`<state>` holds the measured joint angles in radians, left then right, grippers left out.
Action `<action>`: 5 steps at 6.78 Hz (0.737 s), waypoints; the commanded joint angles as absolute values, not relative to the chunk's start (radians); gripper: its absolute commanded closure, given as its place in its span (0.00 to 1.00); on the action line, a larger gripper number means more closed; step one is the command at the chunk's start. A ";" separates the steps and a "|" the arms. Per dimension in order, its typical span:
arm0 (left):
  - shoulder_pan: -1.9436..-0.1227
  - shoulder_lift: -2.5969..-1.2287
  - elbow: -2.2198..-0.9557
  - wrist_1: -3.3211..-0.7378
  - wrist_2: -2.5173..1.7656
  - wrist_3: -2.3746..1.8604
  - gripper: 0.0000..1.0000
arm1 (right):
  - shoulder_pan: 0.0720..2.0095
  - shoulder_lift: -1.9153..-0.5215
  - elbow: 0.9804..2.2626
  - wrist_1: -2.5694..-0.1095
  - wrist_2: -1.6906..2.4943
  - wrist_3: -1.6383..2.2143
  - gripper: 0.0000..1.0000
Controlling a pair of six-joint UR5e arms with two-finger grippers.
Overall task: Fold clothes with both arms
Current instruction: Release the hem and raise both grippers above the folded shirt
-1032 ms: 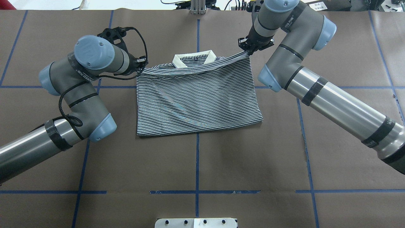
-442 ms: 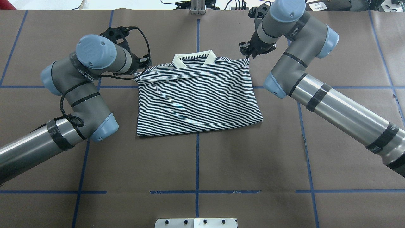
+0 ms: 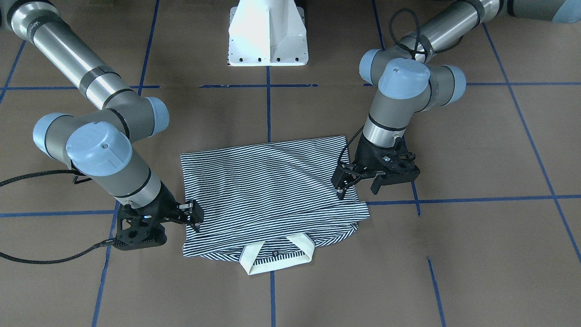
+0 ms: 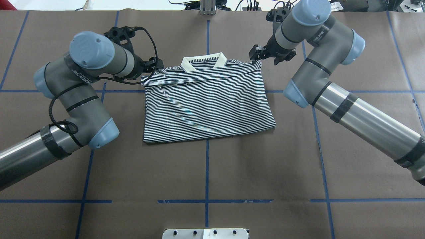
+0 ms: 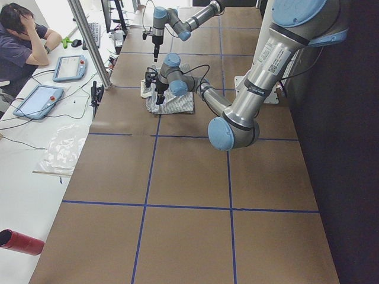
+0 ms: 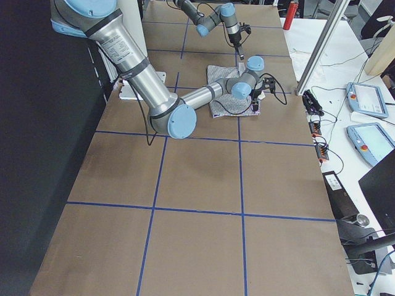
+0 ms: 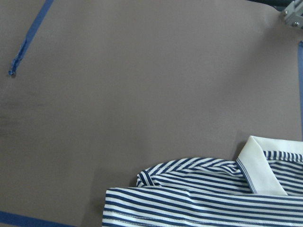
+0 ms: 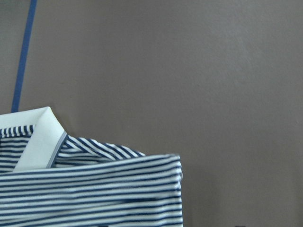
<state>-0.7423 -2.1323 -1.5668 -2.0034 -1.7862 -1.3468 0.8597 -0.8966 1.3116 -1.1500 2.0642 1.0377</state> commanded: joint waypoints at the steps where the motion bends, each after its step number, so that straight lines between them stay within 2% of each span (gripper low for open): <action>1: -0.744 -2.089 -1.629 -2.000 -1.801 -1.357 0.00 | 0.778 -1.010 1.548 -1.311 2.037 1.252 0.00; 2: -0.744 -2.091 -1.644 -1.997 -1.801 -1.361 0.00 | 0.708 -1.093 1.659 -1.316 1.984 1.293 0.00; 4: -0.744 -2.091 -1.657 -1.983 -1.801 -1.359 0.00 | 0.642 -1.127 1.654 -1.316 1.964 1.293 0.00; 5: -0.742 -2.092 -1.657 -1.983 -1.801 -1.359 0.00 | 0.620 -1.132 1.611 -1.315 1.956 1.292 0.00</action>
<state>-0.7438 -2.0909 -1.6548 -1.9849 -1.8009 -1.3591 0.6527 -1.1204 1.6421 -1.3147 1.9676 1.2904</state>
